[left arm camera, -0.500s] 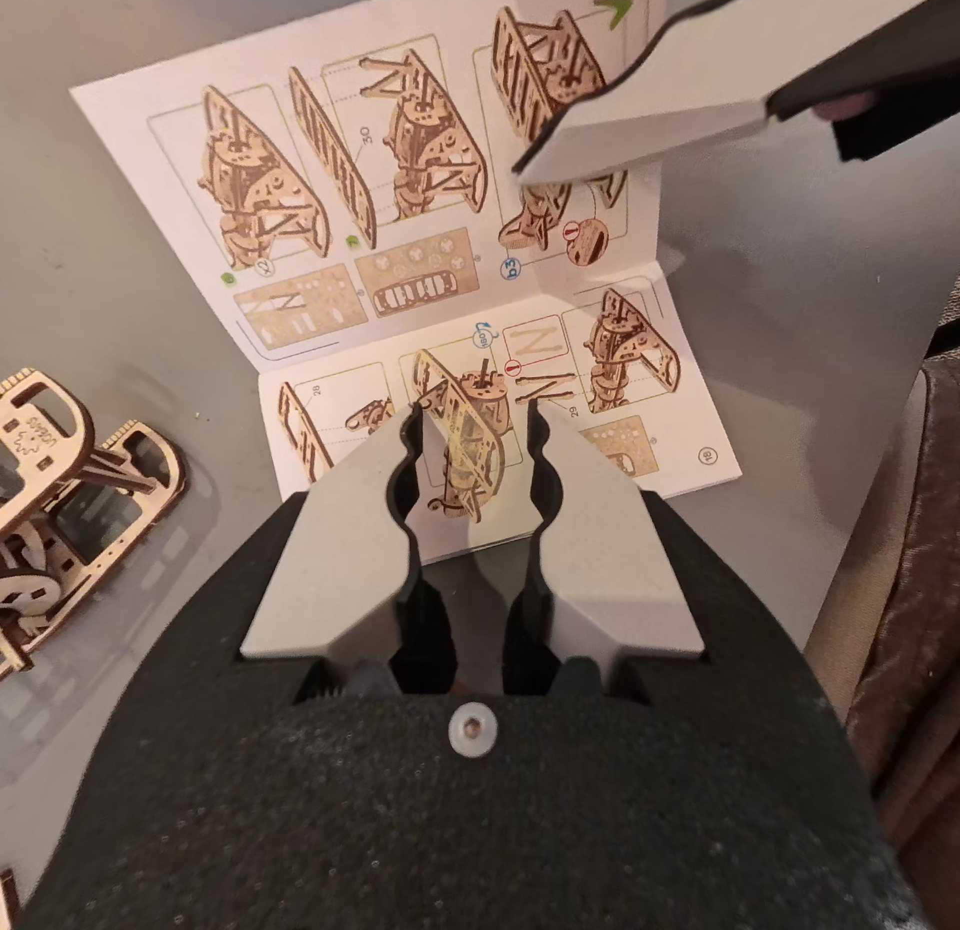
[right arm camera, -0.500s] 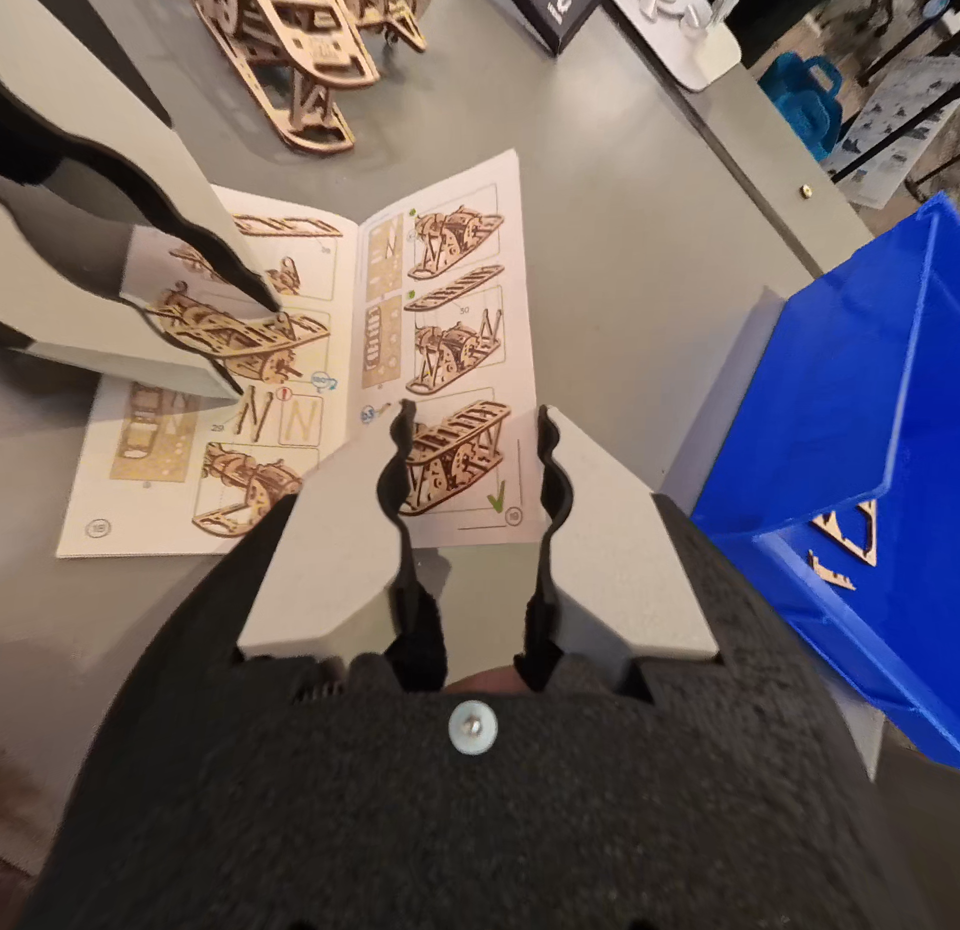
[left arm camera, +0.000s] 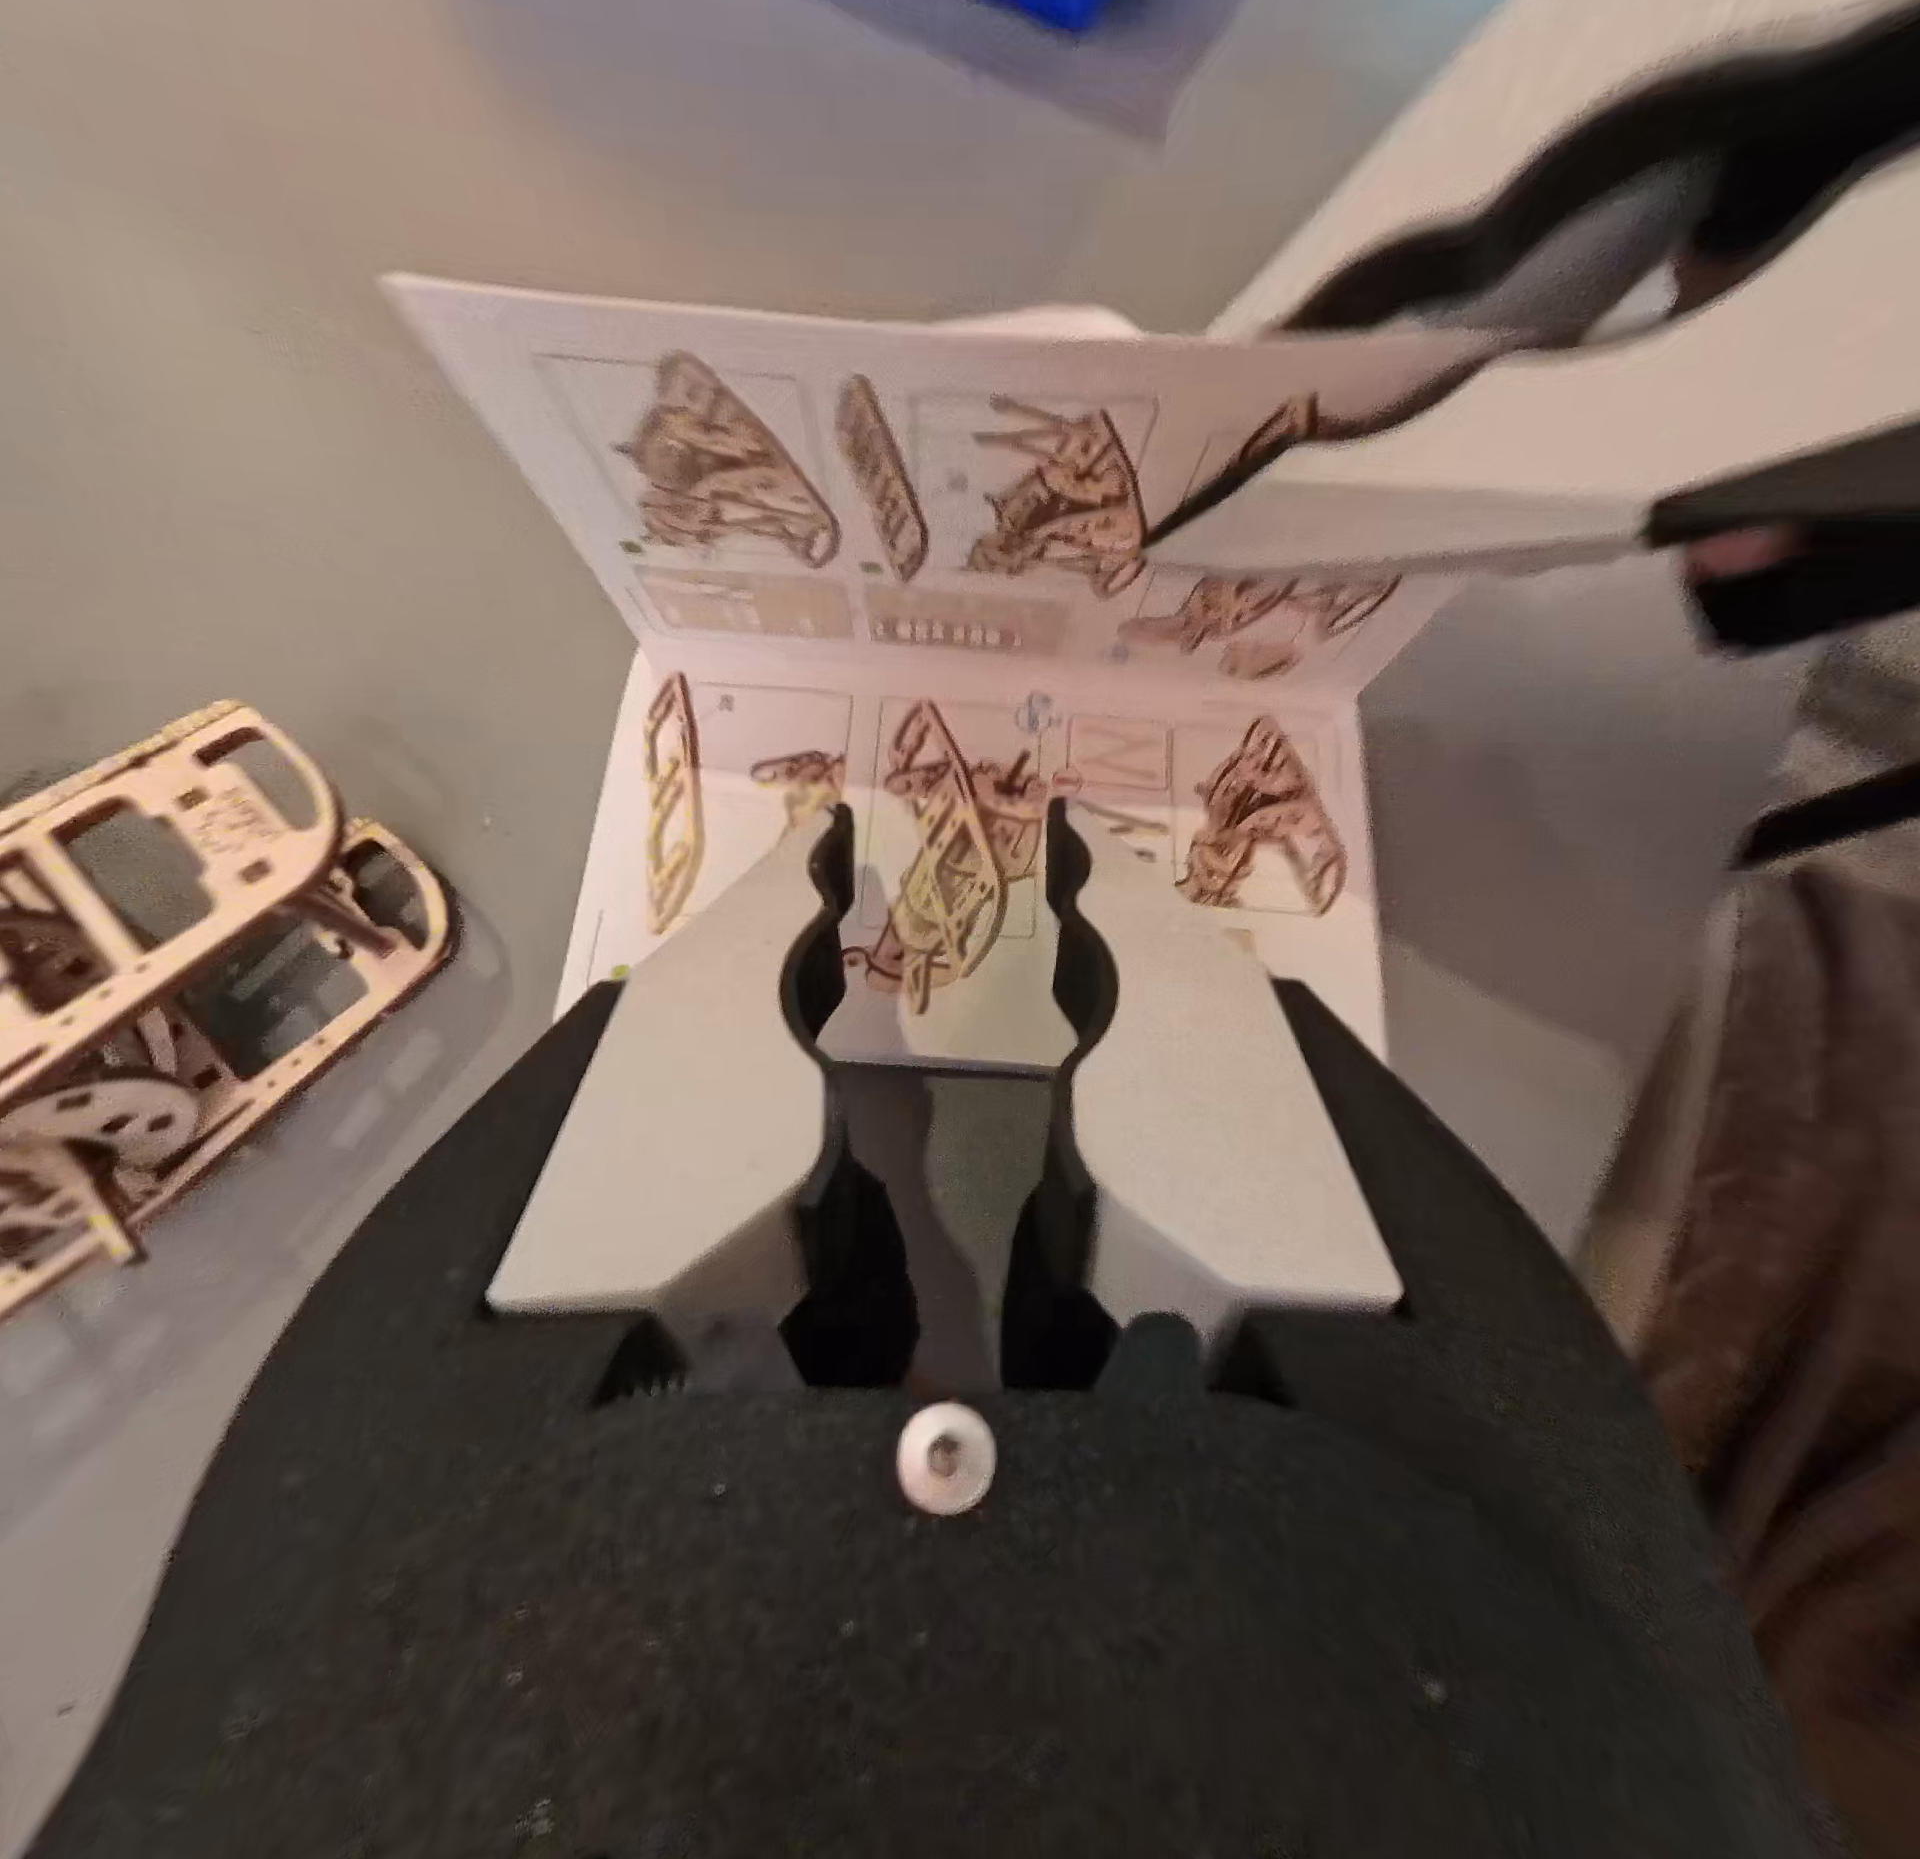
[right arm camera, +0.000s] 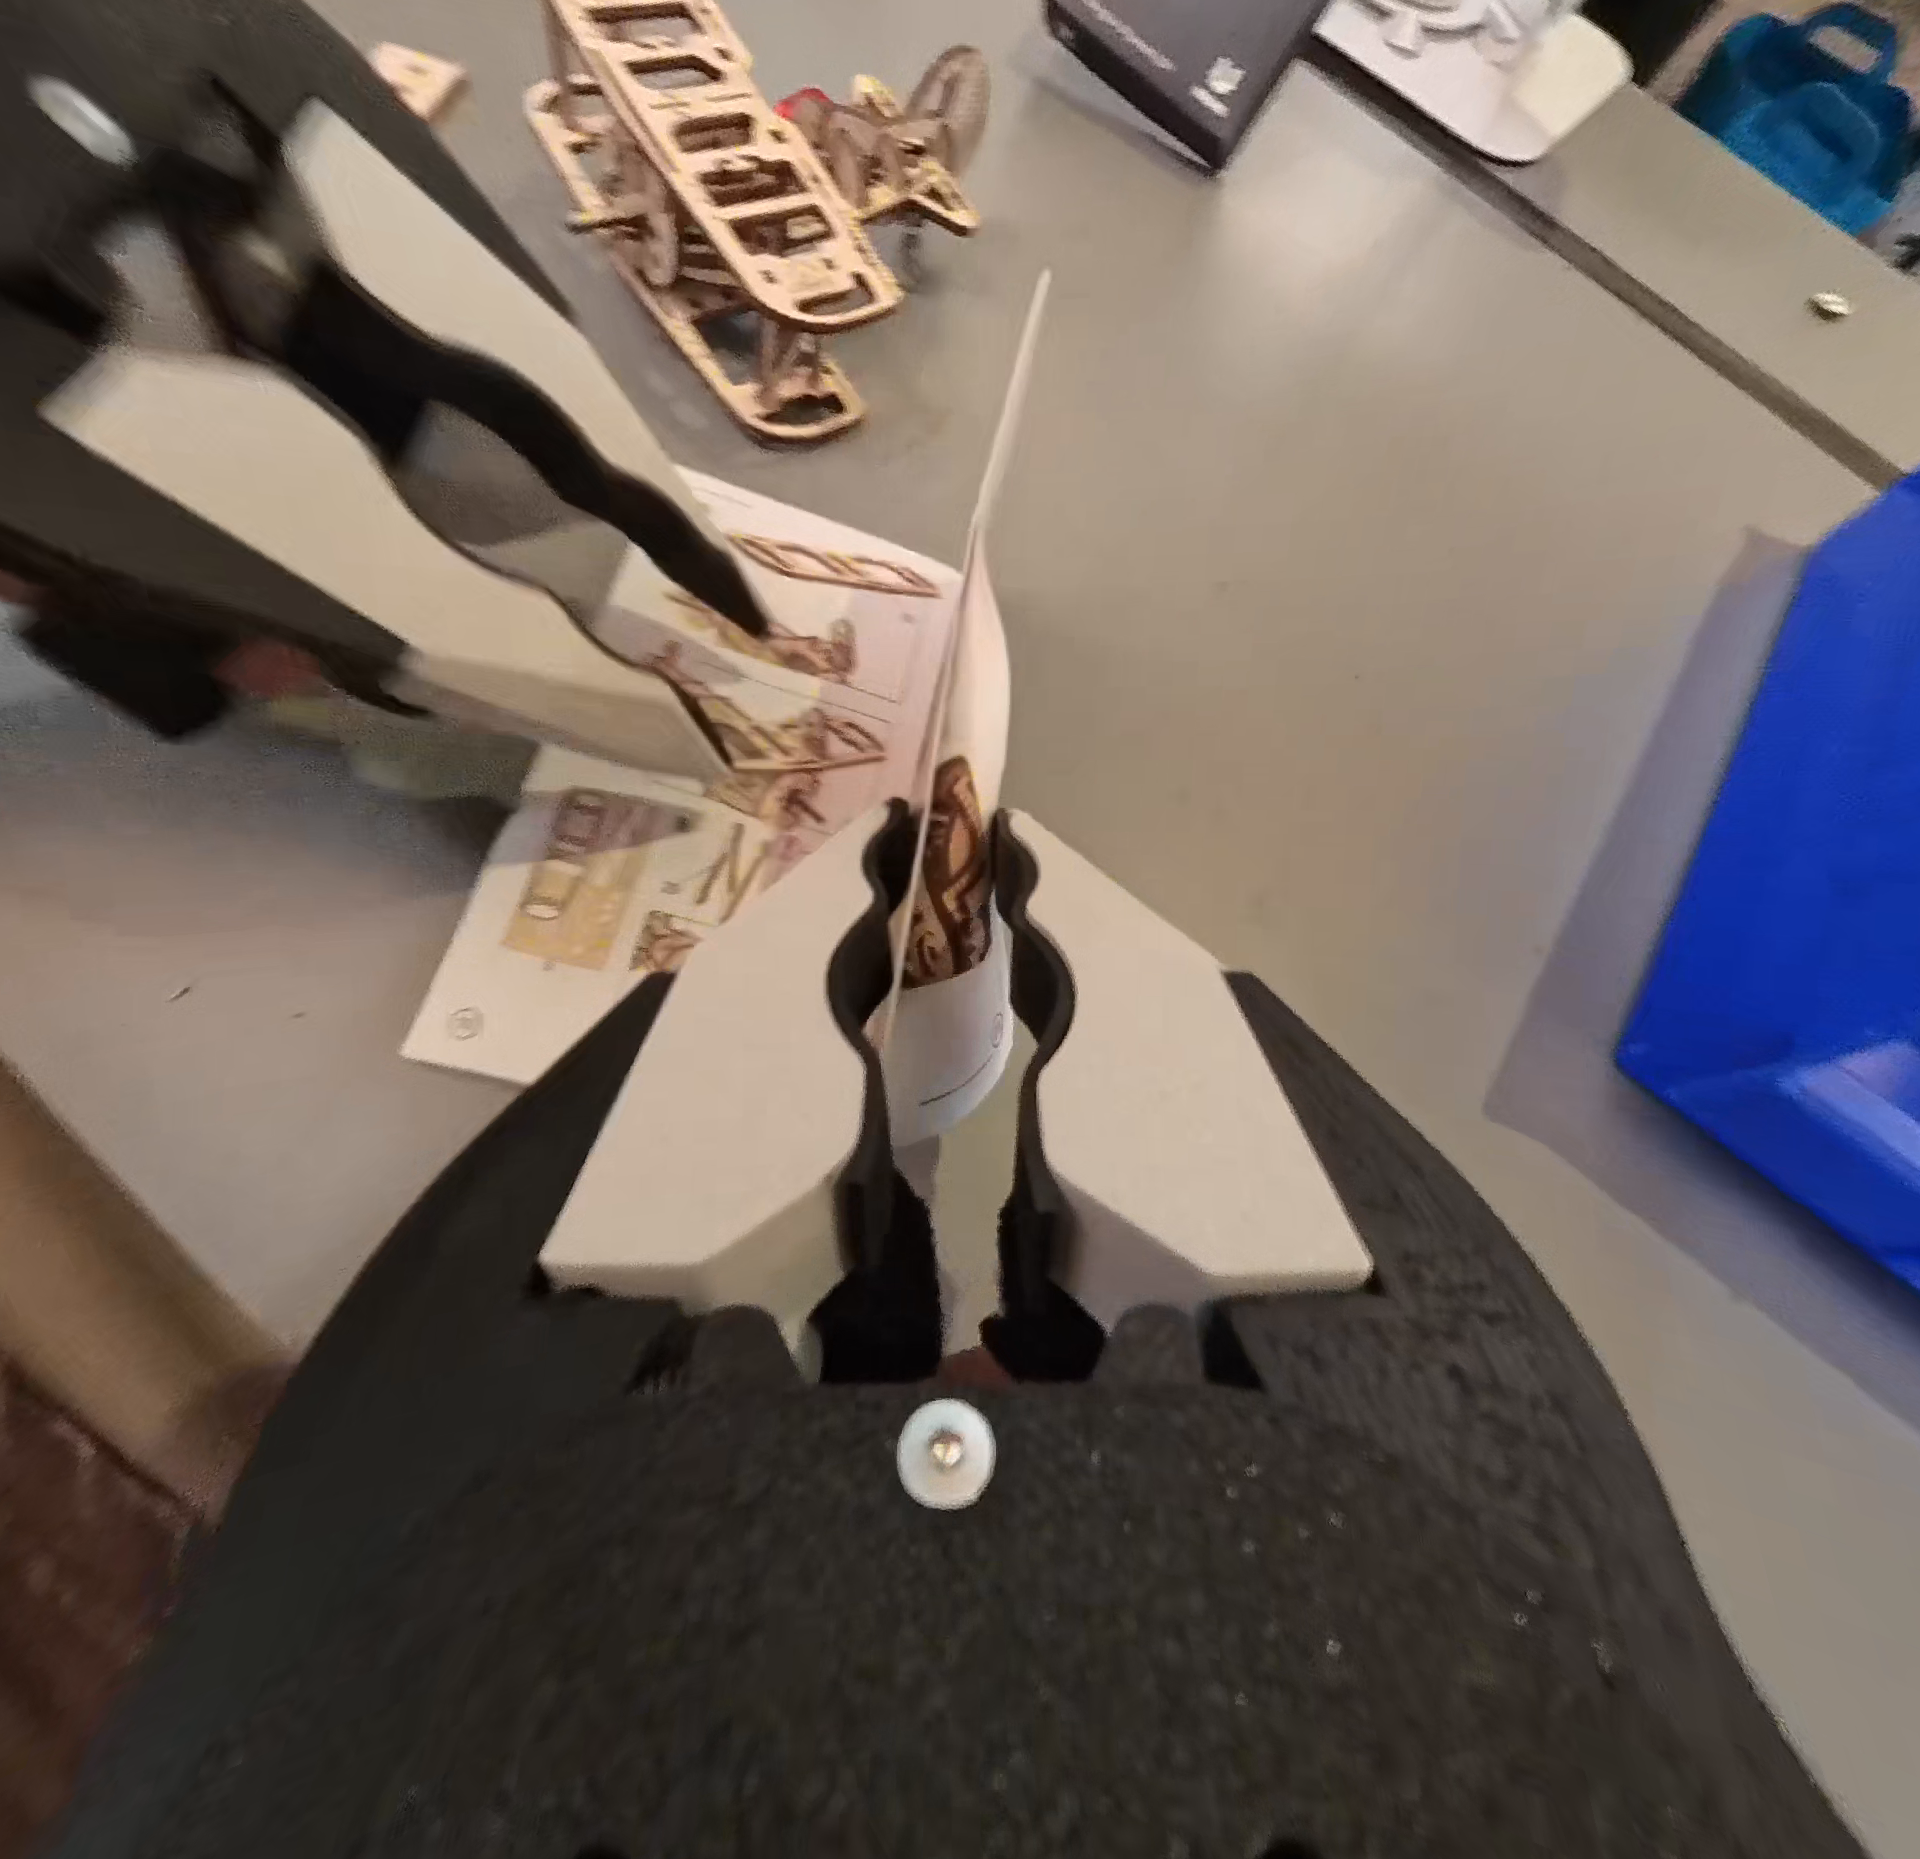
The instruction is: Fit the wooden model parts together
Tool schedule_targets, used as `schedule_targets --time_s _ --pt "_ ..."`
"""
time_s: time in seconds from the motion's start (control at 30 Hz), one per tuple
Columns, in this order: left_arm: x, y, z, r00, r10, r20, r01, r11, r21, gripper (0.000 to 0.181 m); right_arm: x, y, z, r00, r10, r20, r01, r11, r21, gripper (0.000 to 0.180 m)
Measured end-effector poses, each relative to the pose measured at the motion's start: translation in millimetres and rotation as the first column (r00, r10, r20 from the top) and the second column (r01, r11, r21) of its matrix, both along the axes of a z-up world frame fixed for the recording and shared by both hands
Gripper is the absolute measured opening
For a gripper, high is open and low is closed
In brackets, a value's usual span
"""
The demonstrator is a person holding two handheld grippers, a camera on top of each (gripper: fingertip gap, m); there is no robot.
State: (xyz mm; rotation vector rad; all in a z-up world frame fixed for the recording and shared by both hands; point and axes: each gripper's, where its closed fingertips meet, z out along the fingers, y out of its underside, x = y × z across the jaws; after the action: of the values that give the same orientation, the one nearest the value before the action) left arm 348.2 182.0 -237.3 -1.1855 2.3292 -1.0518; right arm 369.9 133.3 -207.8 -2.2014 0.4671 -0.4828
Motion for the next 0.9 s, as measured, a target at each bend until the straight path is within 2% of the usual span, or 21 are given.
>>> schedule_targets --time_s 0.07,0.13,0.2,0.27,0.4,0.5,0.67,0.9 --pt "2 -3 26 0.998 0.055 -0.041 -0.062 0.977 -0.205 0.035 5 -4 0 0.998 -0.052 0.026 0.052 0.998 -0.023 0.014" --pt "6 -12 50 0.989 0.077 -0.123 -0.124 0.890 -0.439 0.037 7 -7 -1 0.993 -0.100 0.056 0.103 0.994 -0.044 0.015" --pt "10 -23 59 0.977 0.044 -0.208 -0.158 0.803 -0.574 0.046 6 -7 0 0.989 -0.131 0.072 0.135 0.989 -0.057 0.015" --pt "13 -33 53 0.963 0.020 -0.270 -0.183 0.782 -0.596 0.053 2 -5 1 0.986 -0.143 0.087 0.150 0.986 -0.076 0.015" --pt "16 -43 46 0.947 0.028 -0.320 -0.227 0.765 -0.603 0.050 -4 -3 1 0.976 -0.152 0.157 0.174 0.976 -0.132 0.016" --pt "13 -45 52 0.946 -0.004 -0.324 -0.220 0.725 -0.652 0.029 -9 0 -1 0.980 -0.155 0.124 0.170 0.978 -0.120 0.018" --pt "9 -47 58 0.959 -0.045 -0.279 -0.165 0.712 -0.682 0.013 -12 -3 -6 0.988 -0.153 -0.003 0.152 0.986 -0.066 0.030" --pt "7 -50 61 0.966 -0.086 -0.245 -0.118 0.695 -0.709 0.002 -25 -2 7 0.944 -0.023 -0.328 0.101 0.970 0.221 0.040"
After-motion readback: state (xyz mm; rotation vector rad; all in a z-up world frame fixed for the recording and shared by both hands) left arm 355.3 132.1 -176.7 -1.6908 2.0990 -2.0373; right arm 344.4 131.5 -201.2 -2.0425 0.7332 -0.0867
